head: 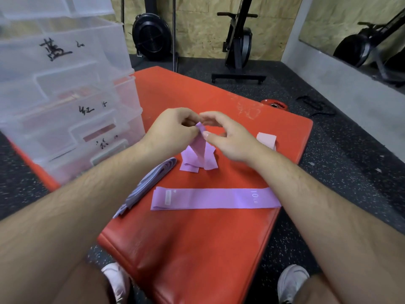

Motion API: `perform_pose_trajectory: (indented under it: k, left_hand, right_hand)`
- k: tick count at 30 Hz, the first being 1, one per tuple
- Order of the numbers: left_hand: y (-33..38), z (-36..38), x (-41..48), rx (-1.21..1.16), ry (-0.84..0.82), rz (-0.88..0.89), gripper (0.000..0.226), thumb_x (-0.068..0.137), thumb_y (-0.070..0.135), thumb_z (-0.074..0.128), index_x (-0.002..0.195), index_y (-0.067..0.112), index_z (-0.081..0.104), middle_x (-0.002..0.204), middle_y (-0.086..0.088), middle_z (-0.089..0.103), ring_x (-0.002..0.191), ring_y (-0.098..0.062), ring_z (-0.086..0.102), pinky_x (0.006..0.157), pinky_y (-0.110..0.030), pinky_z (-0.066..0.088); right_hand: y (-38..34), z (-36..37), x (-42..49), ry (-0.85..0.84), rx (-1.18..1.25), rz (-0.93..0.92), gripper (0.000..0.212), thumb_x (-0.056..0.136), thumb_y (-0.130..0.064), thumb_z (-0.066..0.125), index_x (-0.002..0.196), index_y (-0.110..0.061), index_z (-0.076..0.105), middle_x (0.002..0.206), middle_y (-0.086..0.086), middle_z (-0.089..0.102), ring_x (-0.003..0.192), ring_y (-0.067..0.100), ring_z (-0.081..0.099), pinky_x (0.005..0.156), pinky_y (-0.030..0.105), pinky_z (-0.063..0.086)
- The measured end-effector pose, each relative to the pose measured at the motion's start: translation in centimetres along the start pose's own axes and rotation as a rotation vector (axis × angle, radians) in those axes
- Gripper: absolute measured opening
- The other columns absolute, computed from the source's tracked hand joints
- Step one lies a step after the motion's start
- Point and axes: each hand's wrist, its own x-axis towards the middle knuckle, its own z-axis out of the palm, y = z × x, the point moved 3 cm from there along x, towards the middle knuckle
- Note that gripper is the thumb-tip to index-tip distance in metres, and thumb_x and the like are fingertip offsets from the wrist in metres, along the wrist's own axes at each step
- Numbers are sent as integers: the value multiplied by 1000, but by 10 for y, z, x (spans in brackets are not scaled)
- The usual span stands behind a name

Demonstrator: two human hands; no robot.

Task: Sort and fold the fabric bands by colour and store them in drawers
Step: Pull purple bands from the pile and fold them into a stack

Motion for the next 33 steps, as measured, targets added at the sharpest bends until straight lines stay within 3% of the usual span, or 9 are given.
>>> perform_pose_trajectory:
  k: [2, 4, 8, 17, 21, 24, 26, 30, 33]
  left_hand:
    - [2, -3, -2, -11, 17, 34, 14, 90, 12, 63, 98, 18, 72, 83, 2, 73, 68, -3, 65, 61, -22, 52]
    - [0, -6, -3, 10, 52, 40, 13, 90, 14, 65, 100, 19, 71, 83, 6, 71, 63, 3, 60, 53, -11, 47]
    - [-6, -12, -3, 73, 84, 41, 12, 87, 24, 71, 98, 21, 69, 85, 6, 71, 73, -8, 63, 63, -21, 49]
    - [-16, -28, 0, -167, 181, -45, 10, 85, 18, 76, 93, 23, 72, 74, 5, 61, 63, -6, 53, 58, -17, 44]
    - [-28, -40, -3, -283, 181, -123, 9, 86, 17, 75, 88, 25, 70, 84, -5, 65, 70, -16, 57, 58, -26, 44]
    - [-37, -48, -7, -324, 173, -148, 11, 86, 14, 75, 88, 24, 69, 90, -10, 68, 78, -22, 62, 76, -39, 52]
    - [-43, -53, -10, -321, 176, -153, 14, 87, 12, 74, 89, 25, 68, 88, -9, 67, 79, -24, 61, 79, -43, 50]
    - [-51, -55, -21, -264, 136, -144, 23, 86, 9, 73, 88, 30, 65, 85, -9, 58, 72, -21, 54, 70, -35, 44]
    - [-54, -50, -33, -196, 71, -135, 24, 87, 7, 73, 79, 27, 61, 77, -5, 57, 66, -17, 51, 65, -28, 45]
  right_hand:
    - [1, 7, 2, -57, 24, 13, 15, 99, -15, 60, 110, -6, 66, 98, -4, 66, 87, 3, 59, 79, 13, 44]
    - [2, 10, 4, -40, 28, 28, 14, 97, -15, 61, 95, -1, 64, 79, 0, 59, 72, 10, 52, 69, 31, 47]
    - [-7, 10, 5, 0, 44, 22, 7, 92, -6, 65, 85, -5, 64, 67, -2, 53, 63, 10, 45, 59, 25, 39]
    - [-6, -12, -6, -128, -117, 19, 21, 92, -31, 72, 88, -12, 65, 71, -5, 55, 61, 6, 46, 58, 24, 38]
    - [4, -31, -17, -187, -244, 97, 26, 88, -38, 75, 79, -17, 62, 69, -8, 52, 61, 8, 46, 61, 30, 39]
    - [8, -48, -30, -203, -287, 168, 24, 86, -38, 76, 76, -21, 63, 69, -7, 56, 62, 9, 50, 62, 30, 41]
    - [13, -60, -38, -207, -303, 204, 20, 86, -38, 77, 79, -22, 67, 71, -7, 61, 64, 8, 54, 65, 30, 44]
    - [24, -80, -57, -238, -351, 272, 27, 84, -43, 77, 84, -17, 71, 82, 4, 71, 71, 12, 59, 72, 34, 48]
    - [30, -89, -76, -274, -346, 319, 29, 86, -45, 75, 82, -17, 71, 81, 1, 68, 72, 13, 58, 70, 33, 45]
